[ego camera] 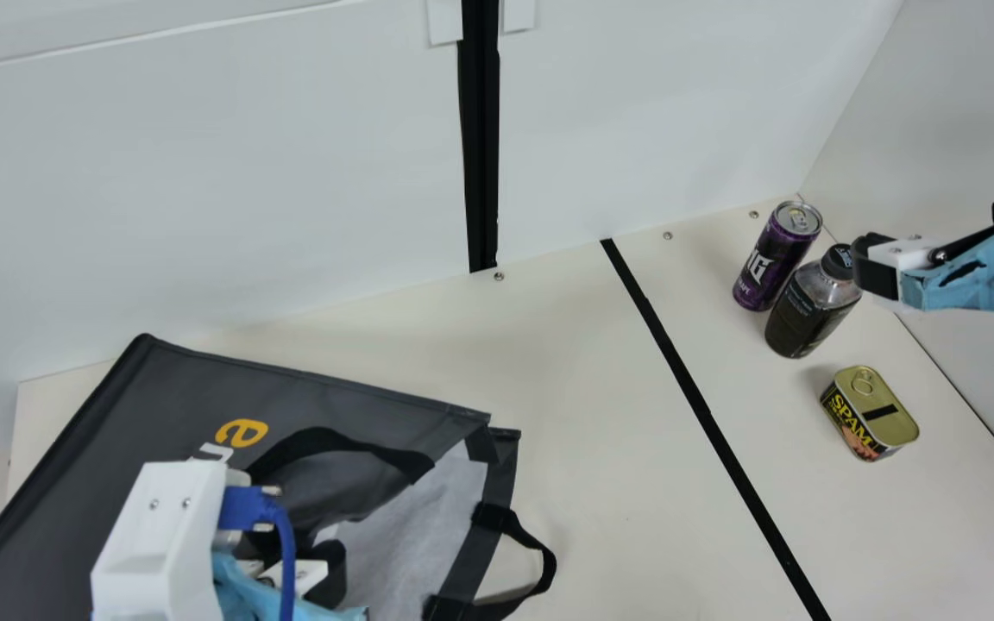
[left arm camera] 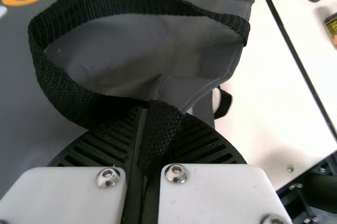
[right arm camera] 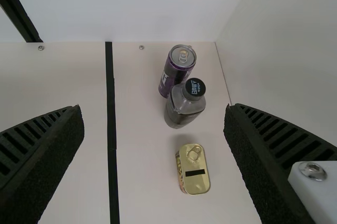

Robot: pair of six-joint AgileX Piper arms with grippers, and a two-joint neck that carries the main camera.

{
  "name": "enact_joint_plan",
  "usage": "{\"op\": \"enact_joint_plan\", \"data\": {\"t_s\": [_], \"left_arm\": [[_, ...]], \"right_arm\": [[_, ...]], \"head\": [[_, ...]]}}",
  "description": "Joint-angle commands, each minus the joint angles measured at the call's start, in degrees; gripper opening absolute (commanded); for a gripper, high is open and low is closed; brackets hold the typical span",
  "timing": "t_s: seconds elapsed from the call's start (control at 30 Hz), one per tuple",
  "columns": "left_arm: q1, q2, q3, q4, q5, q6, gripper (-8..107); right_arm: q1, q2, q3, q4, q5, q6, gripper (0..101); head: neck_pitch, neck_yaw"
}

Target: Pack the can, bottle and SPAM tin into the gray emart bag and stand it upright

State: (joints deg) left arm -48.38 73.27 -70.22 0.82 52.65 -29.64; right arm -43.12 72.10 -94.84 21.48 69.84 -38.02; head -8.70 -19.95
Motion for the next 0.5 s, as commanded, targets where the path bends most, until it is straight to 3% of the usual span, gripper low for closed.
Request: {"op": "enact_joint_plan", "data": {"t_s": [0.0,0.47], "left_arm": [[3.0,0.1,0.3,-6.5,-0.7,3.6,-8],[16.4,2.4,1.4,-29.3,-1.4,20.8,-8]], "right_arm": [[0.0,0.0,0.0,0.0,0.0,0.0,95],[0.0,0.0,0.0,0.0,0.0,0.0,95]], "head": [[-1.3,0.0],[-1.3,0.0]]}}
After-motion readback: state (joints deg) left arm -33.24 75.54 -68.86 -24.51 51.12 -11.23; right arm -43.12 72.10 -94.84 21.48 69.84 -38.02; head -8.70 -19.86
